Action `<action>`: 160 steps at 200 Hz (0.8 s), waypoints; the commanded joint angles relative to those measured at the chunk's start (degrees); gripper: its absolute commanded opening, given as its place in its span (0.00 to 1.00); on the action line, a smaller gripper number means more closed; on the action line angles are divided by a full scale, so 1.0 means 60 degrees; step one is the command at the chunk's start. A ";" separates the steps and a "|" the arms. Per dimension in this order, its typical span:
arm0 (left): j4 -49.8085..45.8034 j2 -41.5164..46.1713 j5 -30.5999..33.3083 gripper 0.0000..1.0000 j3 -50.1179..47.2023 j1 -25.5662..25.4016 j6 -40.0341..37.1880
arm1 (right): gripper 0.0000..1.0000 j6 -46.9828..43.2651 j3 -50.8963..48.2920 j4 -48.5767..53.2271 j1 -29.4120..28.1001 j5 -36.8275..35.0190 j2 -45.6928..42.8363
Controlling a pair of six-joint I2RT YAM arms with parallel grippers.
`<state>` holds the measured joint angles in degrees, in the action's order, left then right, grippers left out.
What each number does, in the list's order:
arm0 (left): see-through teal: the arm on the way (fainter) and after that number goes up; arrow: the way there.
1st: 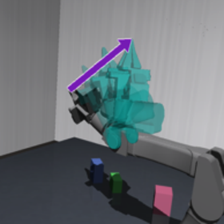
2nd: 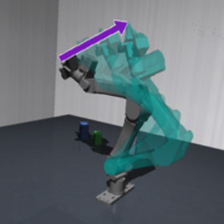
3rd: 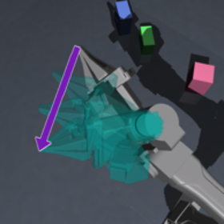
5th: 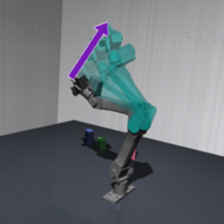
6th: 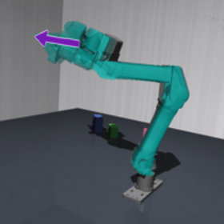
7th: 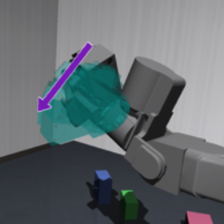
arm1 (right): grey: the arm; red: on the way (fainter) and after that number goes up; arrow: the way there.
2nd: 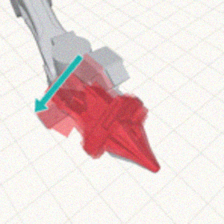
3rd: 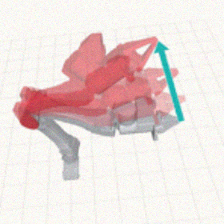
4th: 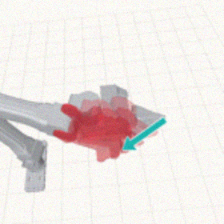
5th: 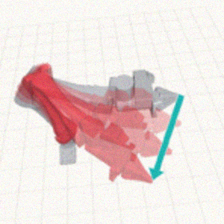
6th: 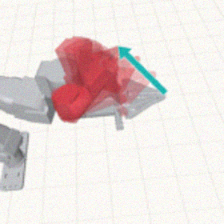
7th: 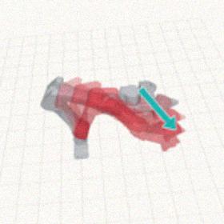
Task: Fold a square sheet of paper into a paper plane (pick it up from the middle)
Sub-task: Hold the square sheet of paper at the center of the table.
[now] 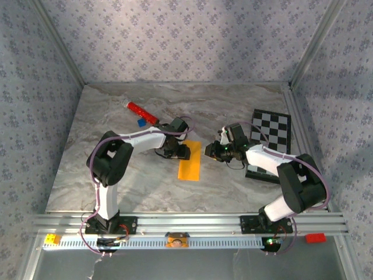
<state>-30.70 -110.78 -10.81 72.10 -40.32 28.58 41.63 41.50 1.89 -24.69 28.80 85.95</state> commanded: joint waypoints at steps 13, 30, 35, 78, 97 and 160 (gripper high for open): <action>0.0299 -0.0894 0.0543 0.48 -0.0180 -0.0103 -0.0253 | 0.26 -0.0012 0.0137 0.0058 -0.0060 0.0129 0.0103; 0.0326 -0.0887 0.0531 0.48 -0.0180 -0.0092 -0.0223 | 0.26 -0.0022 0.0131 0.0033 -0.0060 0.0130 0.0102; 0.0327 -0.0886 0.0539 0.48 -0.0180 -0.0106 -0.0218 | 0.26 -0.0020 0.0122 0.0022 -0.0074 0.0148 0.0109; 0.0363 -0.0855 0.0526 0.48 -0.0208 -0.0107 -0.0195 | 0.08 0.0000 0.0176 -0.0213 -0.0206 0.0401 0.0313; 0.0406 -0.0841 0.0501 0.48 -0.0238 -0.0114 -0.0156 | 0.00 0.0048 0.0248 -0.0243 -0.0371 0.0338 0.0471; 0.0443 -0.0851 0.0461 0.48 -0.0253 -0.0115 -0.0047 | 0.00 0.0258 0.0295 -0.0314 -0.0543 0.0125 0.0574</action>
<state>-31.07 -110.83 -10.20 72.34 -40.62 28.53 42.24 41.67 0.56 -27.66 29.58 89.03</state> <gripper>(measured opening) 0.476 0.053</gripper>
